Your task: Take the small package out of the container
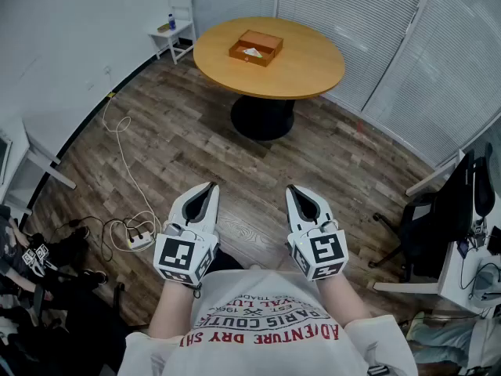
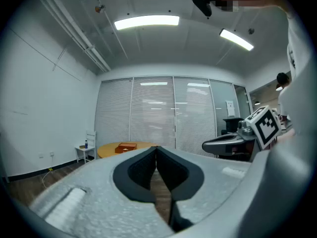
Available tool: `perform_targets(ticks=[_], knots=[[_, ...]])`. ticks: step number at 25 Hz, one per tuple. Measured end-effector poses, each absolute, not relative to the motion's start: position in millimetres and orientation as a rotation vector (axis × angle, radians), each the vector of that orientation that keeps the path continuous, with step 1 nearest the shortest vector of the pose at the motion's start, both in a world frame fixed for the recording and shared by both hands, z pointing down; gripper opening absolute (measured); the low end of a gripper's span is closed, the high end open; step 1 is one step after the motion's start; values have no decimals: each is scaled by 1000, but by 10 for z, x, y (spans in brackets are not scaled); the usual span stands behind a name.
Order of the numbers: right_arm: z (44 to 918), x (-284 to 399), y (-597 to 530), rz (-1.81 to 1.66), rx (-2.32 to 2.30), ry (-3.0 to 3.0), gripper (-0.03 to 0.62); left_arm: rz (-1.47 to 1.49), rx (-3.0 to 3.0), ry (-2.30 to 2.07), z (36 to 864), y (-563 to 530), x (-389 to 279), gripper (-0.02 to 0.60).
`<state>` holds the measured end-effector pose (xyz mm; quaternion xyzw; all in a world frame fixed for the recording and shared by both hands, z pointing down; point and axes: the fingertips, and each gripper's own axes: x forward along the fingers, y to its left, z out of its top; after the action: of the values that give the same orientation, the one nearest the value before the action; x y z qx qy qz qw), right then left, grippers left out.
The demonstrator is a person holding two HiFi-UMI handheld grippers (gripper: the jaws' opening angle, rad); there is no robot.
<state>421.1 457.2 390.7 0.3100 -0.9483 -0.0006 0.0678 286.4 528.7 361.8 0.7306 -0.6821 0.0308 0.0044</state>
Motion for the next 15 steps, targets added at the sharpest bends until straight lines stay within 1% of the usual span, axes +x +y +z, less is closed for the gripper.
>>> perform_targets(ticks=[15], knots=[[4038, 4243, 4407, 100, 982, -2850, 6, 107, 2272, -2103, 3752, 5117, 2833, 11]])
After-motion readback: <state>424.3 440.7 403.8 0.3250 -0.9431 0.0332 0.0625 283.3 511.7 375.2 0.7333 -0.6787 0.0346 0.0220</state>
